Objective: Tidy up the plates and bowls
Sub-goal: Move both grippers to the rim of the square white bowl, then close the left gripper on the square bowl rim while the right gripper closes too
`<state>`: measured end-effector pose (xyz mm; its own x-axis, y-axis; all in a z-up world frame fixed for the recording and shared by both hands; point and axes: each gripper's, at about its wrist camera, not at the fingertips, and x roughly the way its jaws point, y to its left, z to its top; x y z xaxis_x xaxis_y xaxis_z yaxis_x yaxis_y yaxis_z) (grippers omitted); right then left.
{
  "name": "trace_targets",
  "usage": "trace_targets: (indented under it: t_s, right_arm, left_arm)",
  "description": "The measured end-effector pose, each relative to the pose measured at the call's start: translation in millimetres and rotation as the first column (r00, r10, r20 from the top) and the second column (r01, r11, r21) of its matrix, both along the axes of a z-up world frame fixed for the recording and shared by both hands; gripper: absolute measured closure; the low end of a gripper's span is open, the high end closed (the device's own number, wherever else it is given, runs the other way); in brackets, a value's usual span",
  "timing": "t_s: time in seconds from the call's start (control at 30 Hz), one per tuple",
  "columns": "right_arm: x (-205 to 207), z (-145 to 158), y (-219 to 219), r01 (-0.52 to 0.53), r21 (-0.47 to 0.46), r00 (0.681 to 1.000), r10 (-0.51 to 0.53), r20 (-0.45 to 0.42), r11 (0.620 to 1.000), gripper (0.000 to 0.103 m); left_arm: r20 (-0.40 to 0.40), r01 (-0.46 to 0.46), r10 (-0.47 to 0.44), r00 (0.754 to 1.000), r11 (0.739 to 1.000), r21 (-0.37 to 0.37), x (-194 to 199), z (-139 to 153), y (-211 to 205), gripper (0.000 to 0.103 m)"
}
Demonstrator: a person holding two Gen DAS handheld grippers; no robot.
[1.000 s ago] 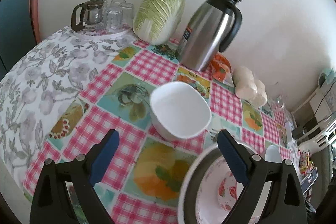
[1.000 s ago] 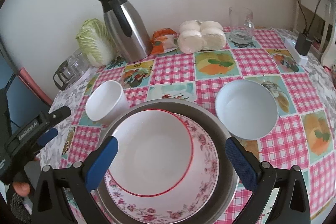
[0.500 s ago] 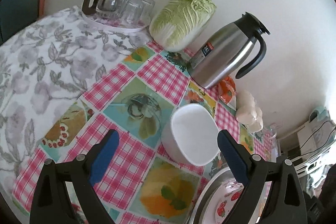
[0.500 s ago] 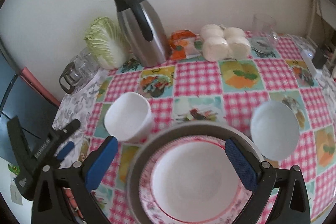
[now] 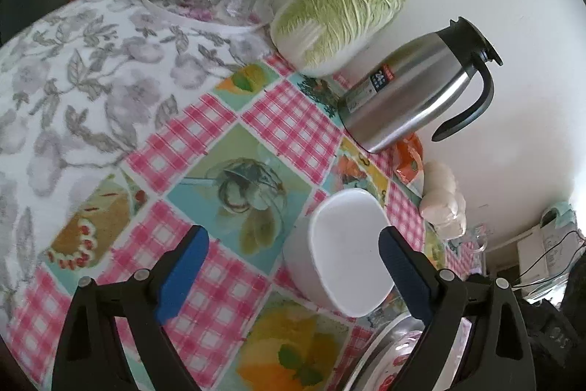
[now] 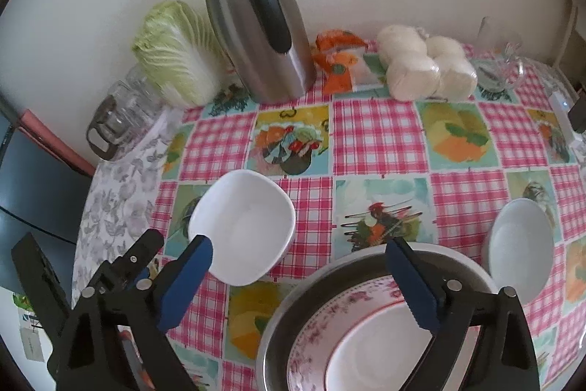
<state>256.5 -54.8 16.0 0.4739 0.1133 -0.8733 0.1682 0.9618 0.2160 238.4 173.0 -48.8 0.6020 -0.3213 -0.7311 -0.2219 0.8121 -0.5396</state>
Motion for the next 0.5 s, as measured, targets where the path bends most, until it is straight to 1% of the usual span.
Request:
trace_targets:
  t_s: [0.03,0.1,0.17,0.23,0.3,0.37,0.4,0.47,0.5]
  right_arm:
    - [3.1,-2.6,0.7,0.005,-0.009,1.000,-0.005,-0.005,1.000,0.011]
    - [11.3,-7.5,2.3,0.011,-0.044,1.000,-0.012,-0.009,0.999,0.017]
    - [18.8,-11.5,3.9,0.010,-0.068,1.000,-0.011,-0.013,0.998,0.020]
    - [25.3,-15.5,6.3,0.006,-0.085,1.000,-0.008,-0.022,0.996,0.023]
    - [32.4,-21.1,10.0,0.007,-0.108,0.999,-0.011,-0.032,0.994,0.029]
    - [38.6,-26.9,13.7,0.008,-0.120,0.999,-0.013,-0.041,0.993,0.030]
    - [41.8,-29.6,15.2,0.005,-0.117,0.999,-0.011,-0.046,0.993,0.032]
    - [46.9,-35.5,18.2,0.005,-0.115,0.998,-0.012,-0.057,0.993,0.035]
    - [49.4,-39.3,19.9,0.006,-0.117,0.998,-0.013,-0.066,0.993,0.037]
  left_arm:
    - [-0.002,0.008,-0.008,1.000,1.000,-0.009,3.0,-2.3,-2.2,0.011]
    - [-0.012,0.018,-0.018,1.000,1.000,0.000,7.8,-6.3,-6.1,0.018]
    - [-0.027,0.026,-0.026,0.999,1.000,0.003,12.7,-10.7,-8.8,0.032]
    - [-0.036,0.038,-0.038,0.999,0.999,-0.005,16.9,-15.8,-10.6,0.033]
    - [-0.044,0.050,-0.050,0.998,0.999,-0.010,20.5,-20.6,-13.4,0.036]
    - [-0.051,0.057,-0.057,0.997,0.998,-0.007,23.3,-23.6,-15.7,0.041]
    - [-0.054,0.062,-0.062,0.997,0.998,-0.005,24.5,-24.9,-16.5,0.042]
    - [-0.062,0.070,-0.070,0.996,0.998,0.003,26.7,-27.4,-18.8,0.048]
    - [-0.067,0.074,-0.073,0.995,0.997,0.007,27.9,-28.9,-20.0,0.048]
